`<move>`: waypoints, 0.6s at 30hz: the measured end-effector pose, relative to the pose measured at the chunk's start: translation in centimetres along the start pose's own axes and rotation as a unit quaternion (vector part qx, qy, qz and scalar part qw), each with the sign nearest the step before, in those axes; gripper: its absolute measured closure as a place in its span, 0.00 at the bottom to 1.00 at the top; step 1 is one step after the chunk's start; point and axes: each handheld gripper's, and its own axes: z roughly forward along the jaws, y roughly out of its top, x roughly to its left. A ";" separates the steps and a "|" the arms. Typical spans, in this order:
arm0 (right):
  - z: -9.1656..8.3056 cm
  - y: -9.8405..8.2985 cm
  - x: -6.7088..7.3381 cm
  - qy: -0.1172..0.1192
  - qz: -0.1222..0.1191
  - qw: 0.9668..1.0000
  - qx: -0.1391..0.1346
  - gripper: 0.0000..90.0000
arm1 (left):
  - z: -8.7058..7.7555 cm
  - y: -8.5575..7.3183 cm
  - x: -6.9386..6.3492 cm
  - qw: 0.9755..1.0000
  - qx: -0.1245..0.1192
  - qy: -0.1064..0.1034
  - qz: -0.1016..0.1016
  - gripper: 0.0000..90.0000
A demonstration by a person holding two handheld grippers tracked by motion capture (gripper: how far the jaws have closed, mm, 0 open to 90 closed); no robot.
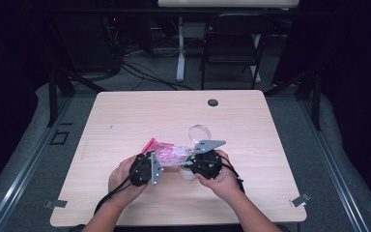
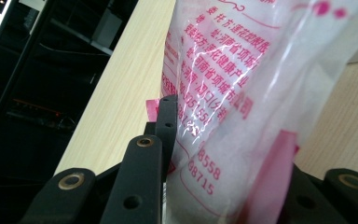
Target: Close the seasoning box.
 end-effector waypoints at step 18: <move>-0.3 0.1 -0.2 0.009 0.006 1.000 -0.013 0.89 | 2.3 -1.8 0.8 0.987 -0.005 -0.121 -0.106 0.89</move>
